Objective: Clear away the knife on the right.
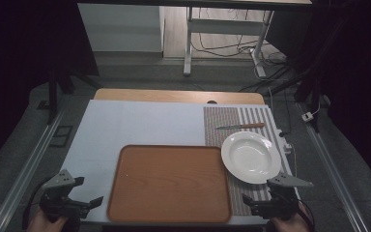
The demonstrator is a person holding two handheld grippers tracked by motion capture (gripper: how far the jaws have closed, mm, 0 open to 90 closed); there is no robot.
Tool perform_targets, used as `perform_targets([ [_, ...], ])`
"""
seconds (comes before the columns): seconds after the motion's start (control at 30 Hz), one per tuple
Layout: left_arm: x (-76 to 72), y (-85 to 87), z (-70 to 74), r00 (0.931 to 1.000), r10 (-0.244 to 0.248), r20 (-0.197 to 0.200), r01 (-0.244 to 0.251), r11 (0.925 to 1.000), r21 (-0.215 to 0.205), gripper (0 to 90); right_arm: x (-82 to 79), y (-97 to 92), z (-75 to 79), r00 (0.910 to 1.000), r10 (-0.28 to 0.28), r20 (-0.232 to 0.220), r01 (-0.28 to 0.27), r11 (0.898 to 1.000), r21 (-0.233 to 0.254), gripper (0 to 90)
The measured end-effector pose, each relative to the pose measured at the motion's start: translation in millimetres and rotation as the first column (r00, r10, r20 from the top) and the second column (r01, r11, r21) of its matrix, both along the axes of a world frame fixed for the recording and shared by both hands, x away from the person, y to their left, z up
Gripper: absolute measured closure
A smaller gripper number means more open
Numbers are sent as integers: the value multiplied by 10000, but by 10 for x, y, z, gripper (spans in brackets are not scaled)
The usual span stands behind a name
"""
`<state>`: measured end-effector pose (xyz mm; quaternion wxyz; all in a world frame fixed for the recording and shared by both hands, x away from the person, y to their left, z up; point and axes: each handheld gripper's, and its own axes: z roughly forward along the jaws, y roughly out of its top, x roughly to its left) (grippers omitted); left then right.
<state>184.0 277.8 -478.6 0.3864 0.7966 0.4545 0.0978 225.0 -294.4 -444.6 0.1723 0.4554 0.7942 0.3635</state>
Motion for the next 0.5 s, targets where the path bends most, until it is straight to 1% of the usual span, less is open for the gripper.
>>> perform_targets([
  [0.07, 0, 0, 0, 10000, -2, -1, 2, 10000, 18, 0, 13, 25, -7, 9999, 92, 86, -91, 9999, -65, 0],
  [0.2, -1, -2, 0, 10000, 18, -5, -18, 10000, 27, 0, 38, 59, -19, 9998, 187, 116, -185, 9997, -156, 0],
  [0.33, -2, -3, 0, 10000, 28, 11, -28, 10000, 44, 0, 82, 86, -13, 9994, 278, 203, -276, 9996, -80, 0],
  [0.5, -3, -11, 0, 10000, -5, -3, 5, 10000, 99, 0, 124, 103, -19, 9994, 305, 191, -306, 9995, 38, 0],
])
